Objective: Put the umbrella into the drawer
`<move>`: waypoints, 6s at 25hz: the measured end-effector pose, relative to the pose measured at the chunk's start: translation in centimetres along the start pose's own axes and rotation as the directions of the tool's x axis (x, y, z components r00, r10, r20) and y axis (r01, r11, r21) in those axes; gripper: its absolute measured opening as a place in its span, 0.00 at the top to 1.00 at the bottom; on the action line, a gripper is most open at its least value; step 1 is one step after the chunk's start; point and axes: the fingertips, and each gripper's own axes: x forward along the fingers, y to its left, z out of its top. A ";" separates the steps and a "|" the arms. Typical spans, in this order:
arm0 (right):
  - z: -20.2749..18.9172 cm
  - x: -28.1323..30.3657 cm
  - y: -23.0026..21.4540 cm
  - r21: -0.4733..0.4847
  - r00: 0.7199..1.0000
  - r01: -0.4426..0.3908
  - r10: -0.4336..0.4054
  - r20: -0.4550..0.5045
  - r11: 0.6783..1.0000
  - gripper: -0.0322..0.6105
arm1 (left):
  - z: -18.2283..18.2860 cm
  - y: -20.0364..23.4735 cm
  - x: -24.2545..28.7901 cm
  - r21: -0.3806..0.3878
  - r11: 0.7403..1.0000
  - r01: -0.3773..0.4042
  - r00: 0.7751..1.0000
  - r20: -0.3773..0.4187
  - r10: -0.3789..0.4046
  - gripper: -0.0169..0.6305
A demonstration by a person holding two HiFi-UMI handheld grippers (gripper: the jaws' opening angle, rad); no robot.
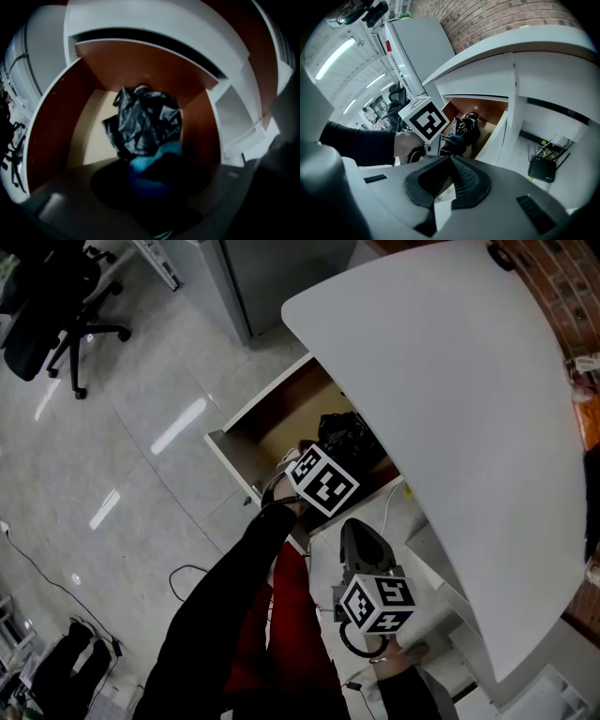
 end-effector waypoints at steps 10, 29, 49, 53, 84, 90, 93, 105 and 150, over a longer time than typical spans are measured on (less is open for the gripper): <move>-1.2 1.5 -0.7 0.045 0.995 0.049 -0.045 -0.087 0.998 0.93 | -0.5 0.7 1.8 0.005 1.000 -0.004 1.000 -0.025 0.004 0.58; -2.6 1.8 -2.0 0.079 0.984 0.094 -0.080 -0.160 0.992 0.93 | -1.1 1.0 3.2 0.007 1.000 0.005 0.999 -0.053 -0.004 0.55; -2.7 0.3 -0.9 0.060 0.986 0.082 -0.072 -0.148 0.995 0.93 | -0.9 1.9 0.3 0.007 0.993 -0.121 0.993 -0.011 0.121 0.45; -2.6 -0.4 -0.2 0.050 0.988 0.077 -0.070 -0.141 0.996 0.93 | -0.3 1.9 -1.4 -0.005 0.993 -0.117 0.993 0.023 0.118 0.46; 3.1 -6.2 6.5 -0.002 0.996 0.057 -0.057 0.064 0.998 0.93 | 0.9 -0.1 -18.0 -0.107 0.981 -0.162 0.939 0.289 0.187 0.88; 4.0 -7.9 8.0 -0.012 0.992 0.051 -0.049 0.116 0.999 0.93 | 0.5 -0.9 -21.6 -0.105 0.982 -0.156 0.923 0.338 0.183 0.94; 4.7 -8.8 9.0 -0.016 0.988 0.037 -0.035 0.151 0.999 0.93 | 0.4 -1.4 -23.5 -0.090 0.985 -0.148 0.915 0.365 0.171 0.97; 5.5 -12.3 12.1 -0.047 0.970 0.007 0.005 0.241 0.999 0.93 | -1.0 -3.9 -30.3 -0.067 0.993 -0.099 0.864 0.490 0.119 0.97; 8.4 -30.1 20.3 -0.110 0.744 0.039 0.045 0.666 0.993 0.94 | -8.3 -7.4 -53.8 -0.135 0.973 -0.187 0.538 0.815 0.216 0.97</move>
